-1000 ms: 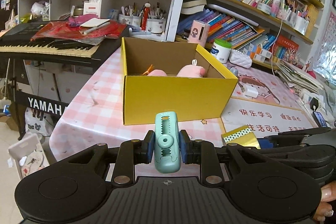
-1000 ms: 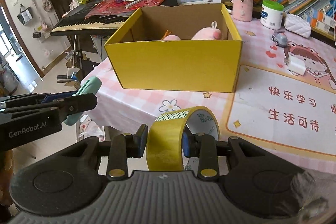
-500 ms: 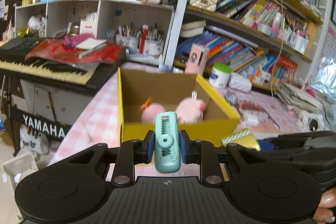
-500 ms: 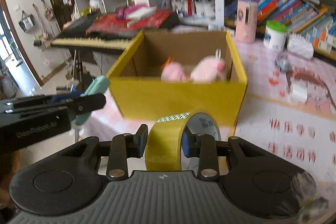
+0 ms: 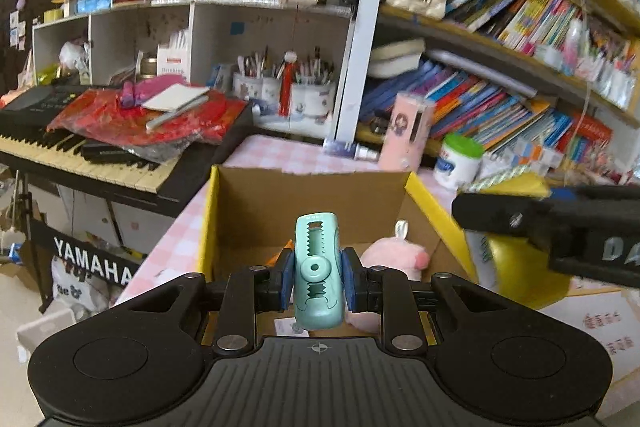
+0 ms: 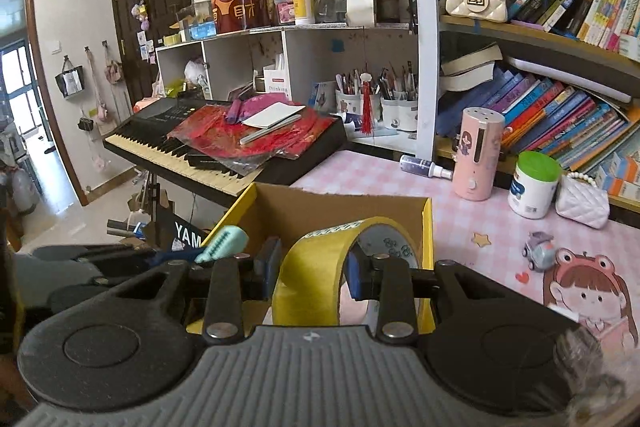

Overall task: Organize objects
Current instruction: 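Carry the green stapler and gold tape over the yellow box with both tools, then open both tools to drop the stapler and tape into the box, then move both tools away from the box toward the white charger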

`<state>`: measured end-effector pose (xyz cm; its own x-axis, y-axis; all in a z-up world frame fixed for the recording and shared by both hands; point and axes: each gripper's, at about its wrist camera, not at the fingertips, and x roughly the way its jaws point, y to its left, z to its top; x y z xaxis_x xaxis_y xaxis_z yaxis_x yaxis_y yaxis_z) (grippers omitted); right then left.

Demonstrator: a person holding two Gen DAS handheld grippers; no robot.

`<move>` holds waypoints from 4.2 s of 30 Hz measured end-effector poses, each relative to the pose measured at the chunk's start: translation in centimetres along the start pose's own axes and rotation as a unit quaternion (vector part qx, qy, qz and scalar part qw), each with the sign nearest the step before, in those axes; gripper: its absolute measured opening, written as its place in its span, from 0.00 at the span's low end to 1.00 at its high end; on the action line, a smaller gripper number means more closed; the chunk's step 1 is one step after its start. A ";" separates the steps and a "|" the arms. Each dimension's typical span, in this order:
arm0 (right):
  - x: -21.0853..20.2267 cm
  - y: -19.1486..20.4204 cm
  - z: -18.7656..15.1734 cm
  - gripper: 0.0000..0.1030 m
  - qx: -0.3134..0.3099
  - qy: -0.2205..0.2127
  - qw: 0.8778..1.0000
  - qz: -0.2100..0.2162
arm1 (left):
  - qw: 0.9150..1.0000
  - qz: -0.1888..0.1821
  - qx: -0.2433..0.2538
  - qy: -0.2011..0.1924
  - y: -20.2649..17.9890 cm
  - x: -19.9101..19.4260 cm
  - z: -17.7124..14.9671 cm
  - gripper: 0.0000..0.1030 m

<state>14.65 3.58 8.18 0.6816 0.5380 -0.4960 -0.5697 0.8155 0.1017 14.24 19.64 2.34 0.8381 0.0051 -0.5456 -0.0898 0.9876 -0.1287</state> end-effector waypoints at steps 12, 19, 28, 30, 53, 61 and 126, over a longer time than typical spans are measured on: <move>5.6 -3.1 0.6 0.30 0.004 0.040 0.998 0.045 | 0.996 0.064 0.005 0.064 -0.7 4.6 -1.2 0.23; 8.8 -3.6 -0.2 0.30 0.002 0.082 0.994 0.067 | 0.994 0.090 0.001 0.064 -0.5 4.8 -1.6 0.23; 10.8 -3.3 -0.6 0.30 0.000 0.108 0.991 0.082 | 0.994 0.108 -0.008 0.023 0.0 2.0 -1.7 0.27; 11.4 -3.0 -0.8 0.30 0.000 0.115 0.990 0.086 | 0.993 0.113 -0.011 0.020 0.1 1.4 -1.8 0.31; 9.9 -0.9 -1.9 0.59 0.008 0.128 0.987 0.093 | 0.994 0.107 -0.004 -0.020 0.4 -3.6 -3.2 0.71; 4.1 -0.9 -2.7 0.58 0.004 0.053 0.998 0.014 | 0.995 0.089 -0.037 -0.034 1.5 -6.0 -3.3 0.80; -13.2 -1.8 -18.9 0.72 0.136 0.084 0.954 -0.254 | 0.980 -0.103 0.130 0.107 -8.4 -7.7 -11.7 0.84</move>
<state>-2.02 -9.06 -1.78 0.7423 0.0357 -0.6691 -0.0293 0.9994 0.0208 2.21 9.50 -2.07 0.6901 -0.2037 -0.6944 0.2327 0.9711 -0.0536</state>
